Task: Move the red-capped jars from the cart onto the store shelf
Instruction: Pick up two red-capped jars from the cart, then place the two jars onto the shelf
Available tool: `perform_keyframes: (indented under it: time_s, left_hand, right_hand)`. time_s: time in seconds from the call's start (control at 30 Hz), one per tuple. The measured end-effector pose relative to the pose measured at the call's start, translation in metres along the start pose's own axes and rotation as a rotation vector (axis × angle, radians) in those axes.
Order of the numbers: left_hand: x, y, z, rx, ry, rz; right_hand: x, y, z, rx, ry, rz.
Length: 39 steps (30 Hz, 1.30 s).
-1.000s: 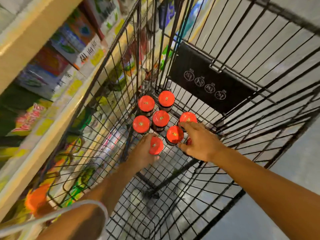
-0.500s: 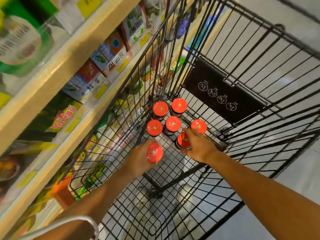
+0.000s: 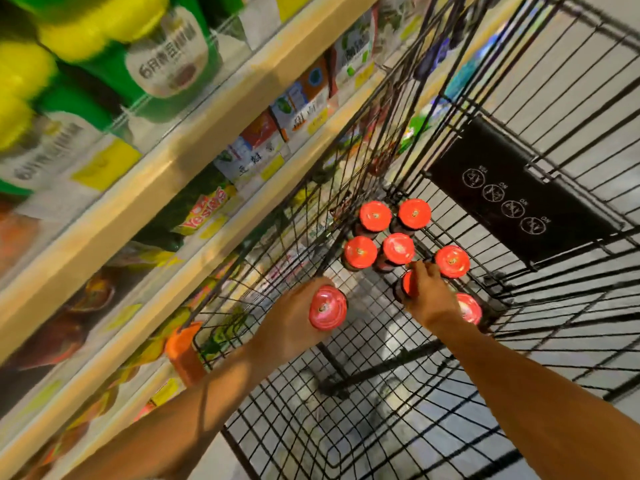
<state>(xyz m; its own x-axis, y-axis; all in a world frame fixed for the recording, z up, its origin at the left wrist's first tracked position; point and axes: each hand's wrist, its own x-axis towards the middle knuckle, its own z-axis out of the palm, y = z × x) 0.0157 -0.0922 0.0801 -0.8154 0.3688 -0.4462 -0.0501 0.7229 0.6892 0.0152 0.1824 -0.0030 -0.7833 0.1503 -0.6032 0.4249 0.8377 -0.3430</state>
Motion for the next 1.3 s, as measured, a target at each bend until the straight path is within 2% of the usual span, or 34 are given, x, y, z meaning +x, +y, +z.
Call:
perform_keyframes:
  time_s: [0.2,0.43,0.6,0.73,0.87,1.07,1.3]
  left_hand:
    - [-0.019,0.001,-0.01,0.005,0.019,-0.031]
    - [-0.059,0.046,-0.053,-0.009,0.117,-0.029]
    - [-0.102,0.091,-0.105,-0.038,0.206,-0.026]
    - [-0.145,0.139,-0.162,-0.002,0.295,0.001]
    - [-0.185,0.183,-0.215,0.131,0.457,0.061]
    - [-0.247,0.248,-0.278,0.146,0.661,0.188]
    - [-0.31,0.287,-0.322,0.208,0.822,0.263]
  right_hand:
    - [-0.022,-0.006,-0.005,-0.029,0.068,-0.039]
    - [-0.086,-0.032,-0.051,0.134,0.083,-0.149]
    - [-0.141,-0.07,-0.122,0.107,0.117,-0.294]
    - [-0.209,-0.122,-0.203,0.089,0.214,-0.428]
    - [-0.261,-0.167,-0.269,0.111,0.316,-0.558]
    - [-0.323,-0.227,-0.341,0.072,0.436,-0.767]
    - [-0.377,-0.279,-0.401,0.032,0.59,-1.02]
